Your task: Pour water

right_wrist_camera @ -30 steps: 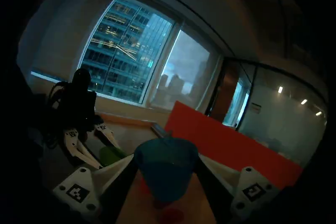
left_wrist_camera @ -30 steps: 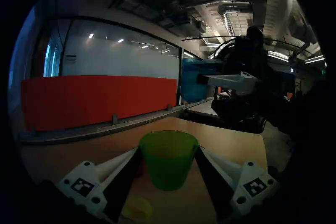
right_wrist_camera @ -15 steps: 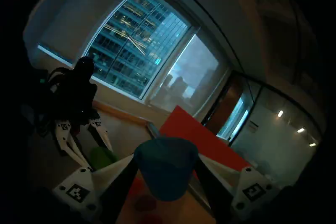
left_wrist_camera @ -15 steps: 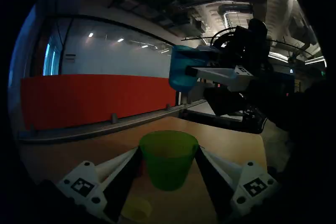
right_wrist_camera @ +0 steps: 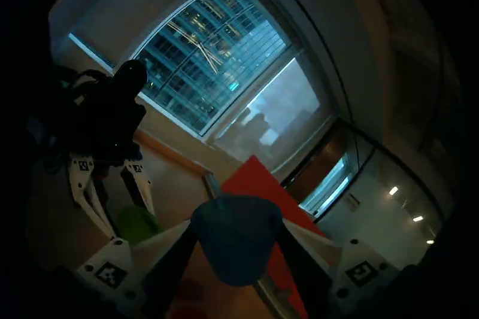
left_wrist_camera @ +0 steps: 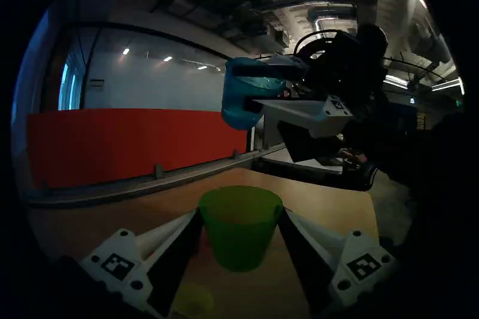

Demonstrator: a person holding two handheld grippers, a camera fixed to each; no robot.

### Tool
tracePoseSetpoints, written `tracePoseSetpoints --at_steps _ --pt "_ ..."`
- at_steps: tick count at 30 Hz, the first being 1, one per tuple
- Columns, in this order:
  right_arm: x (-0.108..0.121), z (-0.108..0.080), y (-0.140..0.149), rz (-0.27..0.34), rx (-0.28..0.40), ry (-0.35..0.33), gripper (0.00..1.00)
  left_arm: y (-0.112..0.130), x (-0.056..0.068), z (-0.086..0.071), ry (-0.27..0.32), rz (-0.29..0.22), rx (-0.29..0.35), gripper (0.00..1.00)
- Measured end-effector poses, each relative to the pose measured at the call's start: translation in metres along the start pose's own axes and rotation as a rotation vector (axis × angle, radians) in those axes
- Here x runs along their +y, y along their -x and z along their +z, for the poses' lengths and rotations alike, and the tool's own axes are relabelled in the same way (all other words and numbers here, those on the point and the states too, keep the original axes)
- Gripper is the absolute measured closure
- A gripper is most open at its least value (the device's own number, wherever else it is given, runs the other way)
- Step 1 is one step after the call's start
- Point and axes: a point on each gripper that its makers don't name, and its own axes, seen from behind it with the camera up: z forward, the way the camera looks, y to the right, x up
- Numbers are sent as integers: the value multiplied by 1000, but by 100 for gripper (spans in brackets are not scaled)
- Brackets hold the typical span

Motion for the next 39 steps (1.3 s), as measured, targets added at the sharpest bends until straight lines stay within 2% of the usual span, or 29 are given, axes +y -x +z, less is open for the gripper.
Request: tracePoseSetpoints --at_steps 24,39 --pt "12 22 -6 -243 -13 10 10 -3 5 3 15 10 3 13" --pt "21 27 -4 -320 -29 27 10 -4 7 4 22 20 5 13"
